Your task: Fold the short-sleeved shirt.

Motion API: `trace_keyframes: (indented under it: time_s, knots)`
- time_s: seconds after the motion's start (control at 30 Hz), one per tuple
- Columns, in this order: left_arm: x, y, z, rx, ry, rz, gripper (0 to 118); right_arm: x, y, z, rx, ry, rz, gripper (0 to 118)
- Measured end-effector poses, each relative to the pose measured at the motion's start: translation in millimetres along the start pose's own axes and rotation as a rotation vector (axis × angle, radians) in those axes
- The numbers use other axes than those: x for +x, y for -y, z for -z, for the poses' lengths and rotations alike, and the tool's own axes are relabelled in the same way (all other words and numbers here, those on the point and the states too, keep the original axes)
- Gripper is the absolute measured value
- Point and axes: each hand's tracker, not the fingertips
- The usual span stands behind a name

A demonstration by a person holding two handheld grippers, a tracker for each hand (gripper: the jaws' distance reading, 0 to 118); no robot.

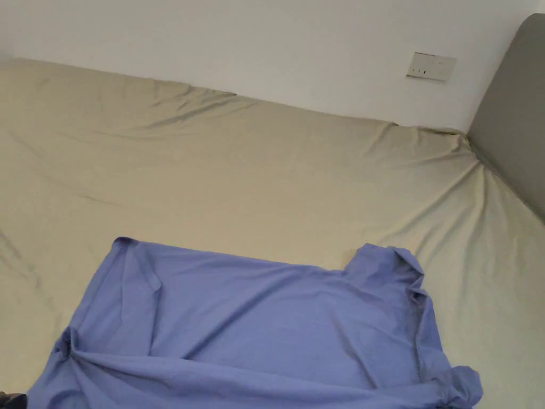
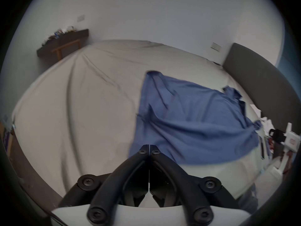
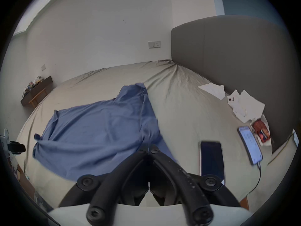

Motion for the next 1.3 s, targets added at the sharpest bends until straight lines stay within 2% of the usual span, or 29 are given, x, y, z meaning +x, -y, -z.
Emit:
trace_keyframes:
  time_s: [0.13,0.2,0.27,0.3,0.33,0.4,0.43,0.47,0.63,0.87,0.93,0.97,1.0,1.03,1.1,1.13,1.17,1.2,1.23,1.27,1.3]
  knots:
    - [11,26,-5,0.008,-0.016,0.003,0,-11,34,-27,-0.020,-0.004,0.024,1]
    - [8,33,-3,0.004,0.007,-0.017,0,-14,48,-35,-0.052,-0.009,0.088,1]
    - [5,33,4,0.004,0.017,-0.038,0,-13,54,-37,-0.074,-0.055,0.156,1]
    - [4,32,8,0.012,0.004,-0.043,10,-12,55,-37,-0.079,-0.070,0.176,1]
    - [2,30,11,0.038,-0.013,-0.036,30,-13,53,-37,-0.078,-0.068,0.170,1]
    - [-6,26,23,0.065,-0.062,0.034,82,-13,49,-38,-0.070,-0.070,0.166,1]
    - [-8,23,28,0.053,-0.073,0.043,90,-14,46,-39,-0.065,-0.072,0.163,1]
    - [-11,21,34,0.049,-0.068,0.044,91,-14,44,-40,-0.061,-0.076,0.162,1]
    - [-17,12,66,-0.011,-0.077,0.056,89,-16,33,-39,-0.052,-0.115,0.178,1]
    - [-7,11,92,-0.054,-0.097,0.117,81,-16,35,-24,-0.110,-0.098,0.164,1]
    - [-4,13,86,-0.046,-0.089,0.147,56,-13,39,-19,-0.130,-0.089,0.164,2]
    - [-5,12,83,-0.031,-0.076,0.149,38,-12,40,-15,-0.140,-0.079,0.156,2]
    - [-7,10,80,-0.029,-0.044,0.140,11,-11,41,-11,-0.152,-0.065,0.144,2]
    - [-7,8,78,-0.045,0.033,0.101,9,-10,42,-7,-0.159,-0.057,0.136,2]
    - [-4,7,78,-0.051,-0.015,0.103,9,-6,42,2,-0.167,-0.041,0.129,3]
    - [-5,7,78,-0.048,-0.021,0.122,9,-4,40,7,-0.171,-0.039,0.132,11]
    - [-7,7,80,-0.058,-0.018,0.130,8,-2,39,13,-0.173,-0.039,0.142,29]
    - [-6,7,81,-0.065,-0.022,0.135,8,2,38,18,-0.166,-0.038,0.157,58]
    - [-6,6,81,-0.064,-0.023,0.133,8,4,37,23,-0.151,-0.038,0.165,76]
    - [-5,5,79,-0.068,-0.022,0.130,8,6,37,30,-0.134,-0.042,0.167,88]
    - [-2,4,76,-0.068,-0.023,0.128,8,8,35,37,-0.138,-0.037,0.161,95]
